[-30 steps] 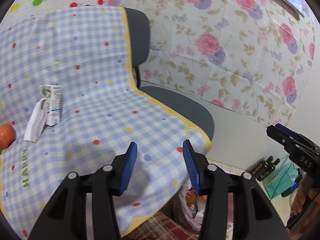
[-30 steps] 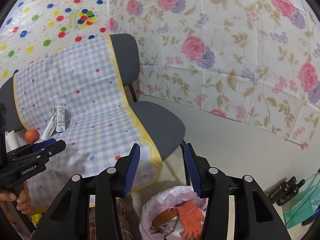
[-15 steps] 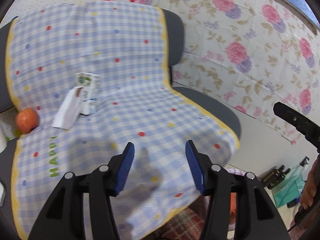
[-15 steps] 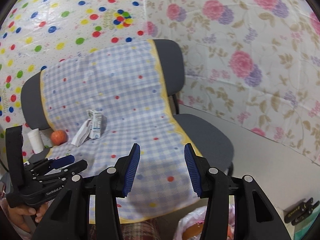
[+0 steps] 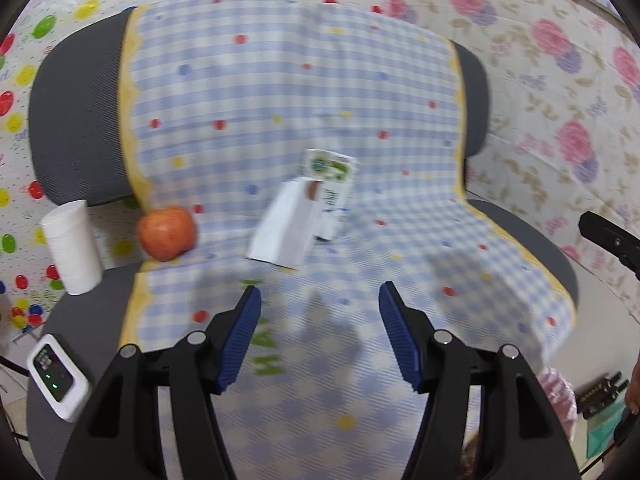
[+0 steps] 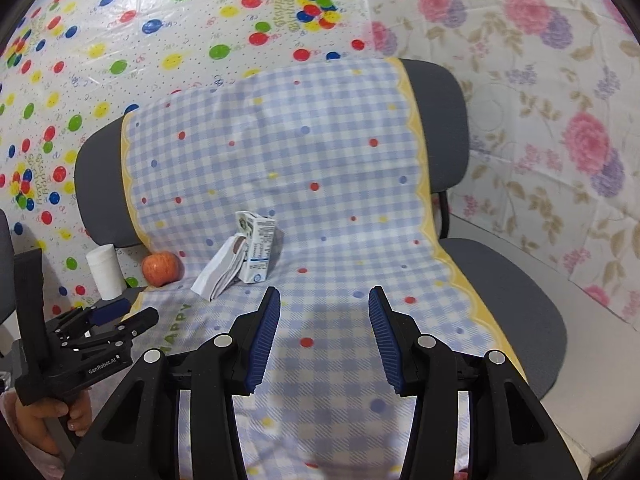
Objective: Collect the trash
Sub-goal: 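Grasp the white paper with the left tool while the right tool approaches the milk carton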
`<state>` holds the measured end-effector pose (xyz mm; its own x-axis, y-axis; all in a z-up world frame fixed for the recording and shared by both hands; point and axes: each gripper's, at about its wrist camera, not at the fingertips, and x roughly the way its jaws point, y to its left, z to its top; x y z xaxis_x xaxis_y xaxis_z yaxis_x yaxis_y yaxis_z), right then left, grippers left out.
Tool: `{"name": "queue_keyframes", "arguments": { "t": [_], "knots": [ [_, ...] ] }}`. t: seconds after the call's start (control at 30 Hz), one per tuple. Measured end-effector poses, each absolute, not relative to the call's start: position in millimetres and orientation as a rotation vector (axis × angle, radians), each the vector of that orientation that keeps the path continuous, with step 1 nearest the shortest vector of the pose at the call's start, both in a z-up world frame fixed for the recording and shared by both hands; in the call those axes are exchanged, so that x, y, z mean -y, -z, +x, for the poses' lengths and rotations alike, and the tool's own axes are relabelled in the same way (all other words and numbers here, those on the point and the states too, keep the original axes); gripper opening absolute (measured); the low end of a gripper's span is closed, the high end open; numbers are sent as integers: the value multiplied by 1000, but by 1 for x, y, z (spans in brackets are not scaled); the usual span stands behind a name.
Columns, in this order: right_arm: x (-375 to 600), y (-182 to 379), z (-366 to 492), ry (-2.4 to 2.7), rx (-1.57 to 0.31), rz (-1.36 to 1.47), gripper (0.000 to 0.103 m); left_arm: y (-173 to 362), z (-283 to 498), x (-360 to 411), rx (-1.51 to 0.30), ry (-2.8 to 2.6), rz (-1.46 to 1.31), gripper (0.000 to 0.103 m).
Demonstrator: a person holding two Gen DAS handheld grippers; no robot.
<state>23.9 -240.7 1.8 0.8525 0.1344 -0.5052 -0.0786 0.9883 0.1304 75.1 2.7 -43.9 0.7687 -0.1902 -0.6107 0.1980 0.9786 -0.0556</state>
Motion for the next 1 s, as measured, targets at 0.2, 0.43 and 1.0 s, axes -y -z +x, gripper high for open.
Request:
{"name": "queue_keyframes", "arguments": {
  "t": [0.2, 0.43, 1.0],
  "knots": [
    [224, -2, 65, -153, -555, 108, 48, 46, 97, -16, -666, 171, 22, 64],
    [209, -2, 118, -192, -571, 116, 48, 56, 141, -22, -696, 198, 38, 65],
    [197, 31, 191, -235, -670, 122, 48, 117, 249, -10, -922, 312, 81, 65]
  ]
}}
